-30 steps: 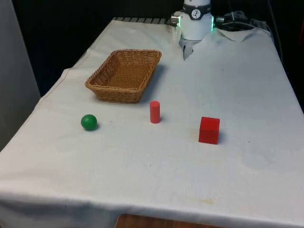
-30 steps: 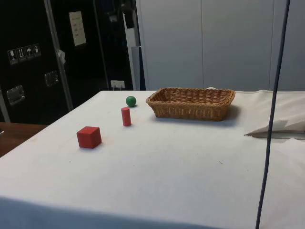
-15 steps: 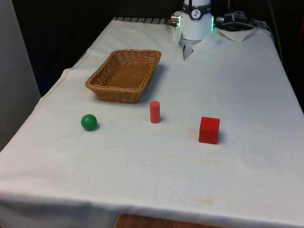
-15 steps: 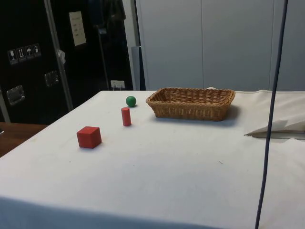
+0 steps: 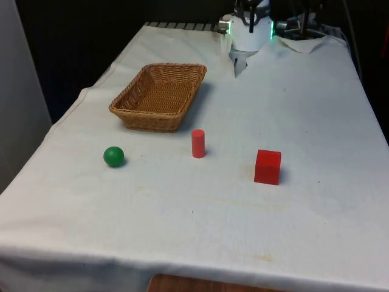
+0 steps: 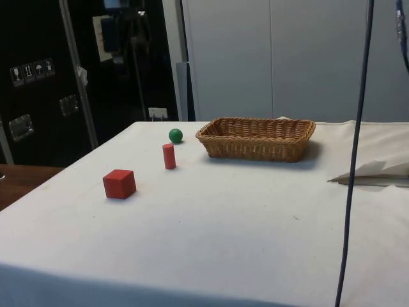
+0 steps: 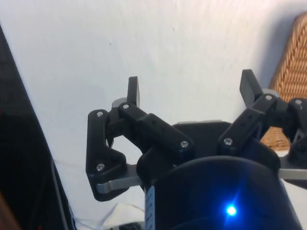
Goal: Pick up the object to the left of the cylinder and place it into the basket.
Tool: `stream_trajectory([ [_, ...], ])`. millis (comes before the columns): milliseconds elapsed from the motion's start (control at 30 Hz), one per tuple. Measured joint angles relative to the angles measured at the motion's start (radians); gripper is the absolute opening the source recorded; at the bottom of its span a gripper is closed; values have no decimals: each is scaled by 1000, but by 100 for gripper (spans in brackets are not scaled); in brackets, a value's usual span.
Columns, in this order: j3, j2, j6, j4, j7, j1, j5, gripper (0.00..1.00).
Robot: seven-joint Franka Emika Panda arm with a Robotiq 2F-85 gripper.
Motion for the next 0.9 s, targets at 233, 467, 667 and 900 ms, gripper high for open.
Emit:
stream_trajectory([
  [233, 19, 44, 55, 8, 17, 1, 4, 100],
  [467, 31, 80, 102, 10, 26, 1, 7, 100],
  [667, 41, 117, 151, 10, 32, 1, 12, 100],
  [900, 56, 153, 198, 11, 46, 1, 14, 100],
])
